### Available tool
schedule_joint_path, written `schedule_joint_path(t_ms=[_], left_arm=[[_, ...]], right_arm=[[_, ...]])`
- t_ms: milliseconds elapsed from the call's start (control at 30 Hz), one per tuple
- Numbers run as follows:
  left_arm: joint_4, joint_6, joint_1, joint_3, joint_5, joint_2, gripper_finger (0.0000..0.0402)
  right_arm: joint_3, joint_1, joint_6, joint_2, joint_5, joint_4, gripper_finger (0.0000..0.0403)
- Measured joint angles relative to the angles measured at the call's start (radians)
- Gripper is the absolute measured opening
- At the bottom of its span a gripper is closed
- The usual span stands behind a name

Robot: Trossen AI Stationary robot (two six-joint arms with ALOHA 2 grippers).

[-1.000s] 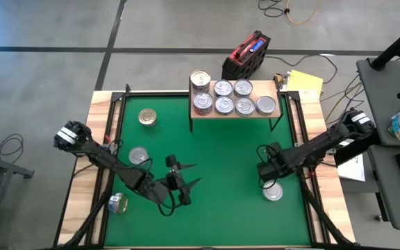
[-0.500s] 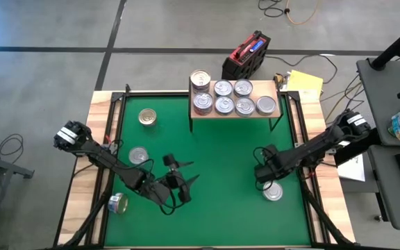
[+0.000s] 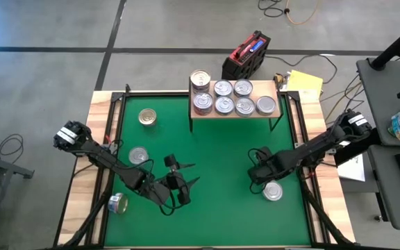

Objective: Stack canned seafood by type on shelf
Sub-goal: Stack the blue tuna can on top of the other blue tuna can on the shelf

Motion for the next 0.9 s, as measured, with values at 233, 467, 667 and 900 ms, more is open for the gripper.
schedule_joint_path(t_ms=[233,467,667,900], left_arm=[[-0.003,-0.011,0.0,0.0,0.003,0.0,0.0233],[-0.004,-0.044,0.0,0.0,0.056,0.0,0.0233],[-0.004,-0.059,0.001,0.0,0.056,0.0,0.0233],[0.002,-0.087,0.005,0.0,0.086,0.0,0.0233]], right_arm=[[-0.001,0.0,-0.108,0.002,0.042,0.125,0.0012],[-0.003,0.0,-0.234,0.004,0.053,0.256,0.0012],[-0.003,0.0,-0.384,0.037,0.035,0.362,0.0012],[0.014,0.003,-0.541,0.127,-0.109,0.408,0.0012]])
